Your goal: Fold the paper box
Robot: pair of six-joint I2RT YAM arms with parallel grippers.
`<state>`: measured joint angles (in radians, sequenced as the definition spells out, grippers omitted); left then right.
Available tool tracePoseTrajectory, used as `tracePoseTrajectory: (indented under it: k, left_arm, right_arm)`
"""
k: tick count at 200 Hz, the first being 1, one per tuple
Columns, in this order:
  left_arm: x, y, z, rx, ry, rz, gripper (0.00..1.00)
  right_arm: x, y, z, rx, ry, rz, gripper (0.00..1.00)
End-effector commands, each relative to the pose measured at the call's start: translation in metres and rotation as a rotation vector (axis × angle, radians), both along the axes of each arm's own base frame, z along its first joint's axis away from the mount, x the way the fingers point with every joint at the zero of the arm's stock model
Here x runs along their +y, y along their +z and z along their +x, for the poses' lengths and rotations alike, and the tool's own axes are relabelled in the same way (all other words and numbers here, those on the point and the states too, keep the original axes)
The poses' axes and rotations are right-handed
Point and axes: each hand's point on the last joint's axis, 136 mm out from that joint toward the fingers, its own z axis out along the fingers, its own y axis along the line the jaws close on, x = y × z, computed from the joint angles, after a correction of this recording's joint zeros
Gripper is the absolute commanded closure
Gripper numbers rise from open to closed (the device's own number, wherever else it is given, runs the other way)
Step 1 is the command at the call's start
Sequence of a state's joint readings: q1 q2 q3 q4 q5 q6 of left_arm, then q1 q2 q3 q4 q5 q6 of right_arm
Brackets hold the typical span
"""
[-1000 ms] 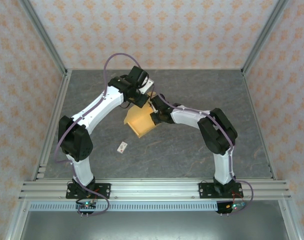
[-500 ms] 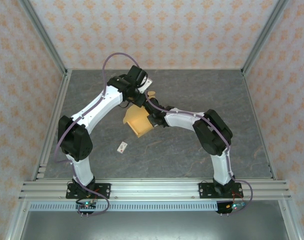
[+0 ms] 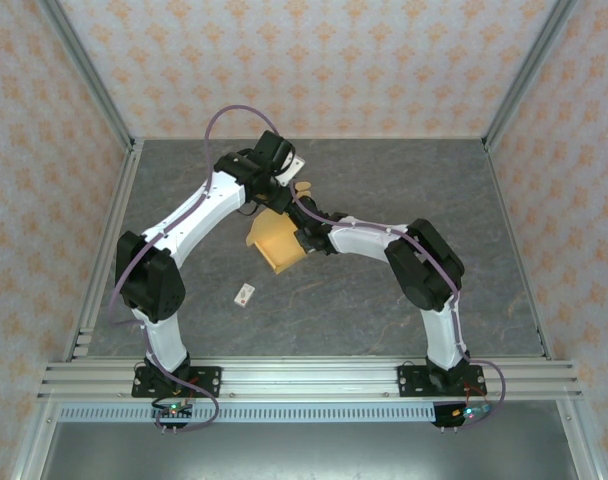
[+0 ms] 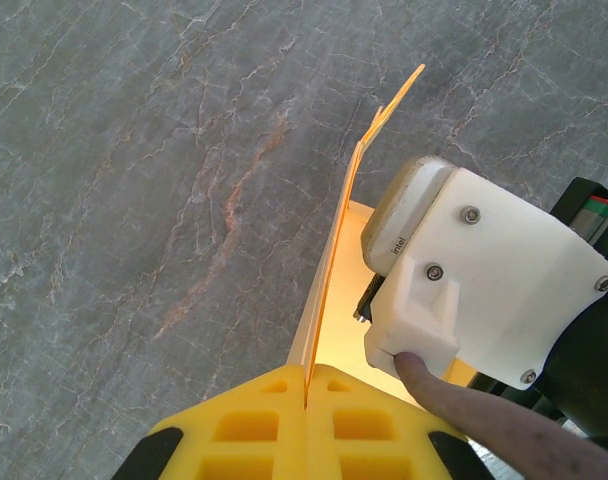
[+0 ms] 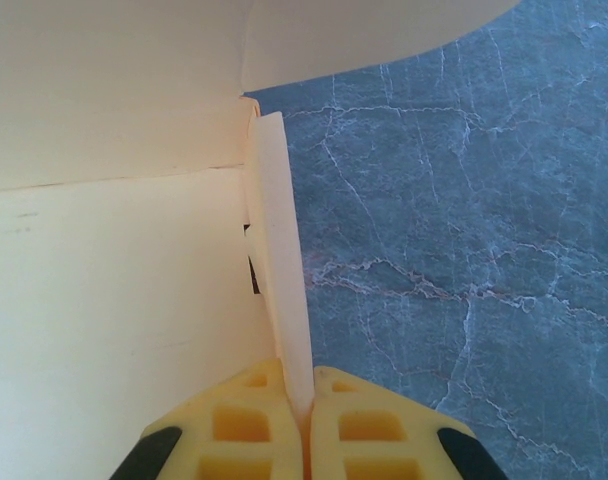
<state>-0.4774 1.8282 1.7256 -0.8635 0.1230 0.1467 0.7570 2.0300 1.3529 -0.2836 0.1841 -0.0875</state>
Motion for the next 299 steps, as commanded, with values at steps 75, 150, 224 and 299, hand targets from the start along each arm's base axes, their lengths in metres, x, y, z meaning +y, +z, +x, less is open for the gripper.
tracePoseTrajectory:
  k: [75,150,224,299]
  left_arm:
    - [0.002,0.016,-0.007,-0.029,0.006,-0.025,1.0]
    - [0.002,0.018,-0.006,-0.037,0.0,-0.021,1.0]
    - [0.002,0.018,-0.007,-0.036,-0.003,-0.019,1.0]
    - [-0.001,0.017,-0.002,-0.036,-0.003,-0.025,1.0]
  right_arm:
    - [-0.025,0.012,-0.006,0.089,-0.066,-0.026,0.76]
    - [-0.025,0.026,-0.002,0.129,-0.095,0.119,0.57]
    - [-0.027,0.019,0.004,0.184,-0.056,0.177,0.65]
    - [-0.037,-0.02,0.001,0.234,-0.055,0.096,0.79]
